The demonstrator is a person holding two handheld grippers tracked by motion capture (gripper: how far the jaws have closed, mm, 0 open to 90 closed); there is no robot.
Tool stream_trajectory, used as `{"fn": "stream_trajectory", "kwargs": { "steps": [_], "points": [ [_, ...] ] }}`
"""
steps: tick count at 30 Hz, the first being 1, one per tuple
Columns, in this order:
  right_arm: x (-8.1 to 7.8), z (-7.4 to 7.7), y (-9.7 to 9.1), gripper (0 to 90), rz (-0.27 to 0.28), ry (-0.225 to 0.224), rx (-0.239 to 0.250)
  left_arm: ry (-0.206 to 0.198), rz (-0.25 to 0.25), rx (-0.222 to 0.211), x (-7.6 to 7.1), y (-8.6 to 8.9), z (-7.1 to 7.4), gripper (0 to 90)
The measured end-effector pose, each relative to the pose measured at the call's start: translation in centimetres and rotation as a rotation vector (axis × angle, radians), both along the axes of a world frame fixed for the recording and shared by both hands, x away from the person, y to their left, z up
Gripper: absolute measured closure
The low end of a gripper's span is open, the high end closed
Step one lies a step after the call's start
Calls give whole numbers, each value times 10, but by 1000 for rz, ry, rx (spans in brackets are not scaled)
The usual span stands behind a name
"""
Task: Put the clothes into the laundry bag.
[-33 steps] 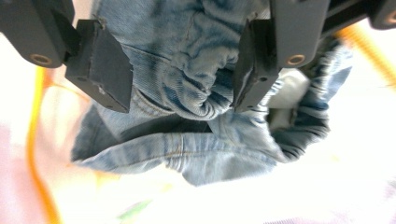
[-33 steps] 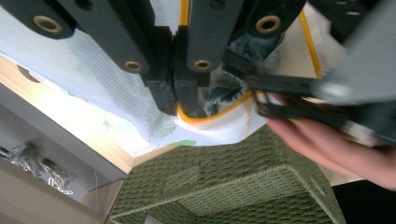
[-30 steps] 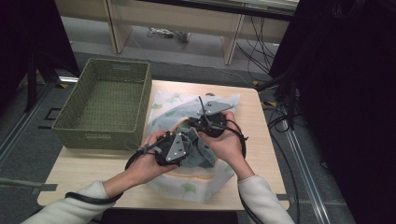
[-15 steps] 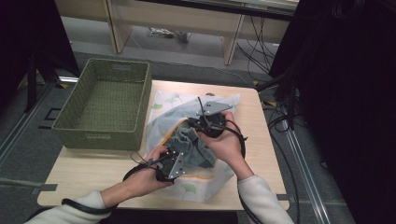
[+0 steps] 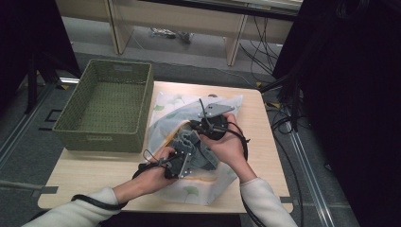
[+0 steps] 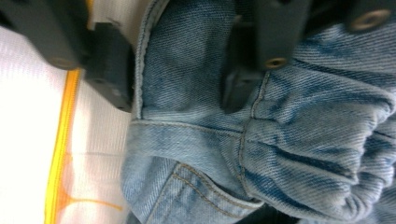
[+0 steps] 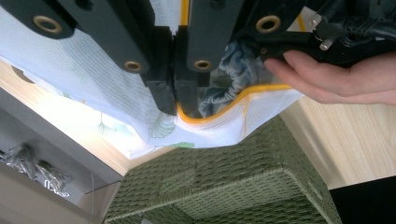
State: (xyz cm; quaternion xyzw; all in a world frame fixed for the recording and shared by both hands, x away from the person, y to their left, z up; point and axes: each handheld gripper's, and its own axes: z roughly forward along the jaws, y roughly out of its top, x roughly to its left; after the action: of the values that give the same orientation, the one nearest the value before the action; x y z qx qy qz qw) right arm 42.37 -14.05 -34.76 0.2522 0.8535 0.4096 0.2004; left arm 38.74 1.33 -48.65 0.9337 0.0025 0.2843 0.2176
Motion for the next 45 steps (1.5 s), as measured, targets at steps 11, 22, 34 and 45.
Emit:
{"fn": "stream_trajectory", "kwargs": {
  "steps": [11,22,34,45],
  "points": [
    [0,0,0,900,2,1,-3,26,24,-29,0,2,4,814],
    [0,0,0,900,1,4,-2,69,53,-86,1,5,9,851],
    [-1,2,0,900,0,-4,5,29,109,-253,4,14,37,861],
    [-3,10,2,900,3,-26,25,-44,142,-351,14,20,69,862]
  ]
}}
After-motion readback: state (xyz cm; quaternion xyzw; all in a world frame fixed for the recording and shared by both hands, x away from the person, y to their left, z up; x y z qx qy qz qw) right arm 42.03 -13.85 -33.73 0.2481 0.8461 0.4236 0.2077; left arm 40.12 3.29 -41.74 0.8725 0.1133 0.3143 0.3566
